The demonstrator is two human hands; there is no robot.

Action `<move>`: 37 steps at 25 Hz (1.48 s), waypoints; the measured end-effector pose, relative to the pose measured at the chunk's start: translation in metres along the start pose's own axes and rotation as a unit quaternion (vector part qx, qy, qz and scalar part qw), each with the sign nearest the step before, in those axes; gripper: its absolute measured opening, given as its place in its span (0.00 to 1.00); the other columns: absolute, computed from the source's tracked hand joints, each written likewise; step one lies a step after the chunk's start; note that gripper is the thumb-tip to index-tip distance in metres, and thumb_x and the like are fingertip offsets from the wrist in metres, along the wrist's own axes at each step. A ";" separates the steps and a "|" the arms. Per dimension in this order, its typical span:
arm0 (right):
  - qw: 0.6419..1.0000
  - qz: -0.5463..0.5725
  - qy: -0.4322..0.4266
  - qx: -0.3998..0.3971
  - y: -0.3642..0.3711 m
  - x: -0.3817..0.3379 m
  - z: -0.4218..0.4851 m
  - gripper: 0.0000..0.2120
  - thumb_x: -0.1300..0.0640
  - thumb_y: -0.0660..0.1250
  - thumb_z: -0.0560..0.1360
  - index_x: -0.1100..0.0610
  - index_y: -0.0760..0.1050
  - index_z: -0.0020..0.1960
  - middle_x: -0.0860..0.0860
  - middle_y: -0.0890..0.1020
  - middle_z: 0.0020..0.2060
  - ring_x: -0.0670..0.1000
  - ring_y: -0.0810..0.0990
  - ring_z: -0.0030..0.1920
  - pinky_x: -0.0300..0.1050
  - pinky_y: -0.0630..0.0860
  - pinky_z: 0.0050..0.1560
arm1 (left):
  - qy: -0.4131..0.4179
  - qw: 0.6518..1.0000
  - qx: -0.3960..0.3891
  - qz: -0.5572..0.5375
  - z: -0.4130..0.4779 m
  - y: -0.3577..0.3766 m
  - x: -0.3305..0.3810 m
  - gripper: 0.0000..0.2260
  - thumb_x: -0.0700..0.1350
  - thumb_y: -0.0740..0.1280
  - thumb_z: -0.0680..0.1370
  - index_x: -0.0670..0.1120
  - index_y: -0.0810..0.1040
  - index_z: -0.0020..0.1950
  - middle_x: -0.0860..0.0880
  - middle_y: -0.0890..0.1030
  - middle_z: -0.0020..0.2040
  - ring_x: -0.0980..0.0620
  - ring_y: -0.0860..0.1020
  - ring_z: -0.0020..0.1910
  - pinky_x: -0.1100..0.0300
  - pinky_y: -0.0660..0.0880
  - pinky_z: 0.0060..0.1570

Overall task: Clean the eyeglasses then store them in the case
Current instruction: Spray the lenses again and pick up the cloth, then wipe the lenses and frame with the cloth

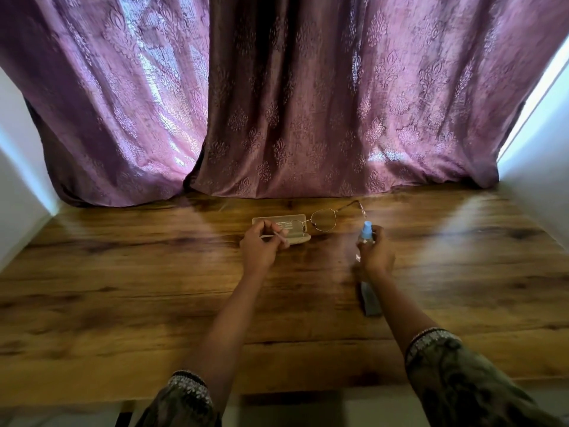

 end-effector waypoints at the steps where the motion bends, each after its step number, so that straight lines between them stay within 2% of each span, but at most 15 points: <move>1: 1.000 0.002 0.007 0.006 0.002 0.001 0.005 0.16 0.62 0.64 0.74 0.53 0.71 0.60 0.57 0.81 0.51 0.54 0.77 0.48 0.46 0.72 0.46 | 0.002 1.000 -0.004 0.003 0.003 0.000 -0.002 0.13 0.37 0.71 0.72 0.53 0.73 0.33 0.51 0.79 0.38 0.54 0.81 0.33 0.69 0.73 0.26; 5: 1.000 -0.005 0.019 0.011 0.007 0.007 0.018 0.16 0.64 0.65 0.72 0.54 0.72 0.58 0.58 0.82 0.50 0.55 0.77 0.47 0.43 0.68 0.45 | 0.010 1.000 -0.011 -0.002 0.012 -0.002 -0.006 0.13 0.31 0.68 0.72 0.48 0.72 0.34 0.51 0.76 0.36 0.58 0.80 0.32 0.68 0.77 0.30; 8: 1.000 -0.001 0.027 0.013 0.010 0.009 0.019 0.16 0.65 0.65 0.72 0.54 0.72 0.58 0.58 0.81 0.51 0.58 0.78 0.49 0.44 0.69 0.46 | 0.011 1.000 -0.014 -0.009 0.016 -0.003 -0.008 0.13 0.31 0.69 0.71 0.48 0.73 0.34 0.51 0.76 0.36 0.54 0.80 0.37 0.67 0.78 0.30; 11: 0.999 -0.003 0.028 0.018 0.009 0.010 0.019 0.16 0.65 0.66 0.72 0.56 0.72 0.58 0.59 0.81 0.52 0.59 0.78 0.52 0.44 0.69 0.48 | 0.011 1.000 -0.022 -0.019 0.016 -0.001 -0.009 0.12 0.33 0.70 0.71 0.48 0.74 0.35 0.51 0.77 0.37 0.53 0.80 0.36 0.66 0.78 0.31; 15: 0.999 -0.004 0.040 0.012 0.005 0.010 0.018 0.19 0.65 0.68 0.70 0.59 0.72 0.61 0.61 0.80 0.54 0.60 0.78 0.54 0.49 0.72 0.54 | 0.009 0.999 -0.025 -0.018 0.015 0.000 -0.008 0.12 0.35 0.71 0.71 0.49 0.74 0.35 0.51 0.77 0.37 0.51 0.80 0.36 0.56 0.81 0.37; 18: 0.998 0.001 0.055 0.006 -0.001 0.010 0.011 0.25 0.65 0.70 0.70 0.60 0.69 0.66 0.60 0.78 0.59 0.59 0.76 0.59 0.48 0.71 0.57 | 0.011 0.999 -0.033 -0.016 0.013 -0.002 -0.008 0.13 0.34 0.71 0.71 0.51 0.74 0.34 0.50 0.79 0.38 0.45 0.81 0.40 0.58 0.80 0.35; 21: 0.995 0.024 0.073 0.057 -0.009 0.013 -0.007 0.23 0.60 0.69 0.72 0.61 0.67 0.65 0.60 0.78 0.58 0.58 0.77 0.56 0.43 0.69 0.46 | 0.008 0.999 -0.042 -0.002 0.009 -0.001 -0.008 0.12 0.37 0.72 0.70 0.52 0.74 0.34 0.44 0.80 0.42 0.37 0.81 0.46 0.56 0.80 0.38; 23: 0.995 0.021 0.059 0.073 -0.010 0.017 -0.020 0.16 0.59 0.68 0.73 0.62 0.71 0.58 0.61 0.79 0.53 0.57 0.77 0.49 0.42 0.66 0.42 | 0.006 0.999 -0.044 -0.003 0.006 0.000 -0.008 0.12 0.37 0.72 0.70 0.52 0.74 0.34 0.44 0.80 0.42 0.38 0.82 0.45 0.59 0.79 0.36; 24: 0.996 0.010 0.052 0.069 -0.010 0.021 -0.025 0.14 0.60 0.68 0.73 0.63 0.72 0.56 0.61 0.79 0.52 0.56 0.77 0.48 0.42 0.66 0.42 | 0.010 0.999 -0.047 -0.002 0.004 0.001 -0.007 0.12 0.37 0.72 0.70 0.51 0.74 0.35 0.47 0.80 0.41 0.40 0.82 0.44 0.56 0.79 0.38; 26: 0.997 -0.030 0.046 0.047 -0.008 0.029 -0.037 0.10 0.59 0.66 0.74 0.62 0.74 0.53 0.61 0.79 0.51 0.58 0.77 0.49 0.44 0.68 0.43 | 0.016 0.998 -0.055 0.002 0.000 0.004 -0.007 0.11 0.36 0.71 0.70 0.50 0.74 0.35 0.51 0.79 0.39 0.44 0.82 0.40 0.54 0.80 0.41; 29: 0.993 -0.112 0.032 0.020 -0.006 0.040 -0.053 0.10 0.56 0.66 0.74 0.61 0.74 0.53 0.60 0.77 0.54 0.60 0.76 0.53 0.50 0.72 0.51 | 0.015 0.998 -0.061 0.014 -0.005 0.007 -0.007 0.11 0.34 0.70 0.71 0.48 0.74 0.36 0.52 0.79 0.38 0.49 0.82 0.36 0.64 0.78 0.34; 30: 0.989 -0.143 0.019 0.019 -0.005 0.043 -0.058 0.11 0.56 0.66 0.74 0.60 0.74 0.53 0.59 0.76 0.54 0.60 0.75 0.54 0.53 0.71 0.54 | 0.012 0.998 -0.062 0.013 -0.006 0.007 -0.007 0.11 0.33 0.69 0.72 0.47 0.74 0.36 0.52 0.78 0.38 0.51 0.82 0.34 0.64 0.78 0.34; 32: 0.979 -0.201 -0.003 0.021 -0.006 0.048 -0.065 0.13 0.55 0.67 0.72 0.58 0.73 0.55 0.58 0.75 0.56 0.59 0.73 0.58 0.55 0.69 0.58 | 0.004 0.998 -0.067 0.006 -0.009 0.008 -0.008 0.11 0.31 0.69 0.72 0.46 0.73 0.37 0.51 0.78 0.38 0.51 0.82 0.34 0.54 0.81 0.39; 34: 0.970 -0.243 -0.004 0.013 -0.007 0.053 -0.068 0.17 0.52 0.68 0.72 0.57 0.72 0.58 0.57 0.73 0.58 0.58 0.71 0.61 0.55 0.67 0.60 | -0.002 0.997 -0.075 0.006 -0.011 0.010 -0.008 0.10 0.32 0.69 0.71 0.45 0.74 0.37 0.50 0.78 0.40 0.42 0.82 0.40 0.42 0.79 0.47; 37: 0.960 -0.281 0.003 -0.021 -0.008 0.060 -0.071 0.18 0.50 0.67 0.73 0.55 0.71 0.60 0.56 0.72 0.61 0.57 0.69 0.63 0.54 0.67 0.61 | -0.006 0.997 -0.075 0.005 -0.016 0.012 -0.008 0.10 0.34 0.71 0.70 0.46 0.74 0.36 0.48 0.78 0.41 0.34 0.79 0.49 0.37 0.76 0.52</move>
Point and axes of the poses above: each hand's wrist, its own z-axis towards the middle knuckle, its own y-axis out of the palm, x = y × z, the point moved 2 cm from there along z, towards the middle knuckle
